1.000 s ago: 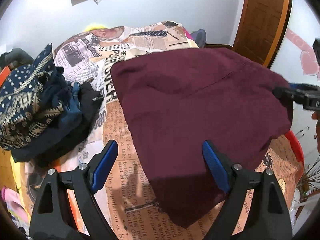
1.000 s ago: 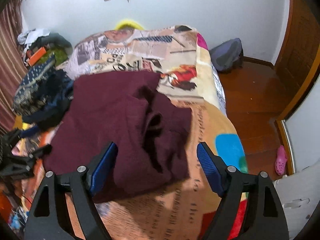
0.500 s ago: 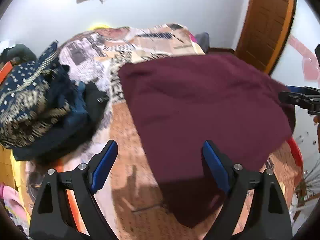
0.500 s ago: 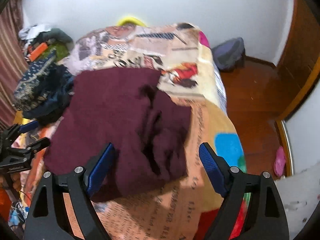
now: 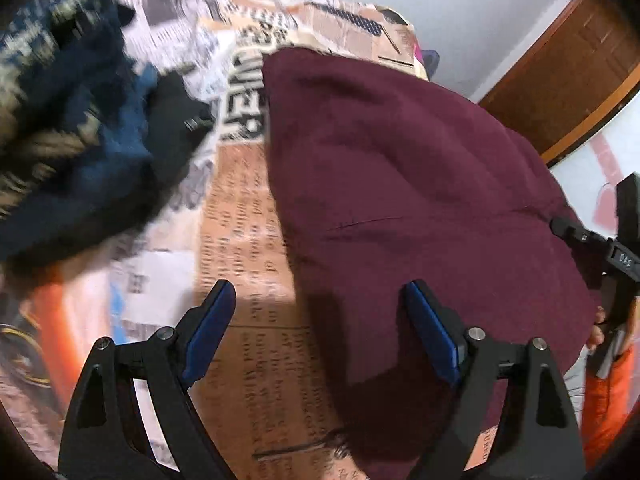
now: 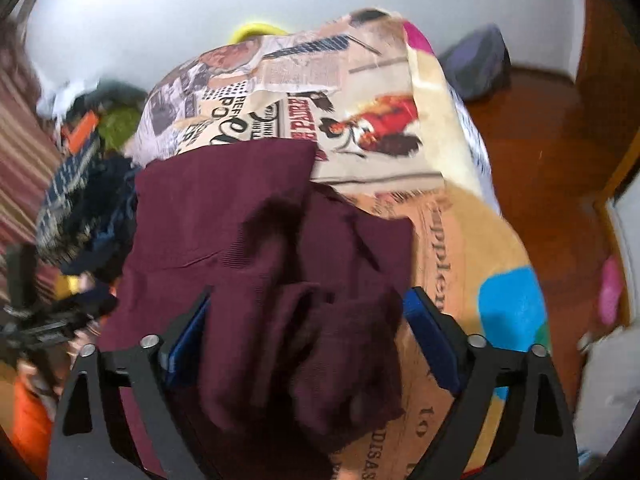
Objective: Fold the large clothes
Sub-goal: 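Grasp the folded shirt bundle with both grippers and lift it, then carry the bundle onto the navy clothes pile and open both grippers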
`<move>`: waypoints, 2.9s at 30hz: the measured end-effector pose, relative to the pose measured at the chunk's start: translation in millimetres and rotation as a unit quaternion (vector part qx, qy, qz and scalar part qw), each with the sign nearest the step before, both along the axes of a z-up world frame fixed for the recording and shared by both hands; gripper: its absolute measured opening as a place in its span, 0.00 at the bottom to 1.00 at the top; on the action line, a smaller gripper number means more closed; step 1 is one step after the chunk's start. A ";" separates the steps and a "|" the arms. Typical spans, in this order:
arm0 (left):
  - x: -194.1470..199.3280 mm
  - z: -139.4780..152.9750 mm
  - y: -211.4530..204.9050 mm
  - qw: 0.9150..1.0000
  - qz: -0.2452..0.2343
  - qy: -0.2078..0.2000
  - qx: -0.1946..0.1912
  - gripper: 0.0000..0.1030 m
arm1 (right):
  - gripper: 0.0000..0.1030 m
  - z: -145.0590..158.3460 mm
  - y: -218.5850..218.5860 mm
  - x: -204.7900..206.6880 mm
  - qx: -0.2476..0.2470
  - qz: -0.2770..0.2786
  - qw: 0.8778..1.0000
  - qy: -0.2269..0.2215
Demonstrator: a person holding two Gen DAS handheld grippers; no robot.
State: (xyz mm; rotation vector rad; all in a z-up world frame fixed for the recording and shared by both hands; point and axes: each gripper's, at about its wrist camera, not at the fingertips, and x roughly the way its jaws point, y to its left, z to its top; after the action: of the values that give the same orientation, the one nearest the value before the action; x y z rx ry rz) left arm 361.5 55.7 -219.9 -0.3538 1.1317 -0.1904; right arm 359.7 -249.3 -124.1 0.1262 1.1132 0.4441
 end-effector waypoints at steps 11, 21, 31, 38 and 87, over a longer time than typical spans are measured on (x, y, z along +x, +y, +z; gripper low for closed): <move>30.7 -31.2 2.1 0.990 -0.003 0.038 -0.138 0.85 | 1.00 -28.4 -17.8 22.5 0.071 0.016 0.994 0.076; 52.0 -39.7 -15.9 0.988 -0.018 0.037 -0.147 0.90 | 0.98 -43.3 -9.9 45.7 0.136 0.021 0.979 0.148; 26.3 6.6 -12.4 0.992 -0.013 -0.007 -0.123 0.45 | 0.45 -14.2 -9.1 32.0 0.129 -0.003 0.982 0.136; 3.4 82.2 -15.6 0.991 -0.045 -0.079 -0.100 0.26 | 0.31 28.2 3.2 15.9 0.117 -0.001 0.989 0.095; 2.9 114.0 337.4 0.969 0.210 -0.104 0.079 0.51 | 0.54 31.6 373.4 69.5 0.059 0.196 0.978 -0.029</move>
State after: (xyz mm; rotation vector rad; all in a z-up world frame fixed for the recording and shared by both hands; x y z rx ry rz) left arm 364.4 393.0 -105.9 -0.4131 0.8356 0.2312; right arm 429.1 124.1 -92.5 -0.0047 1.0560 0.8618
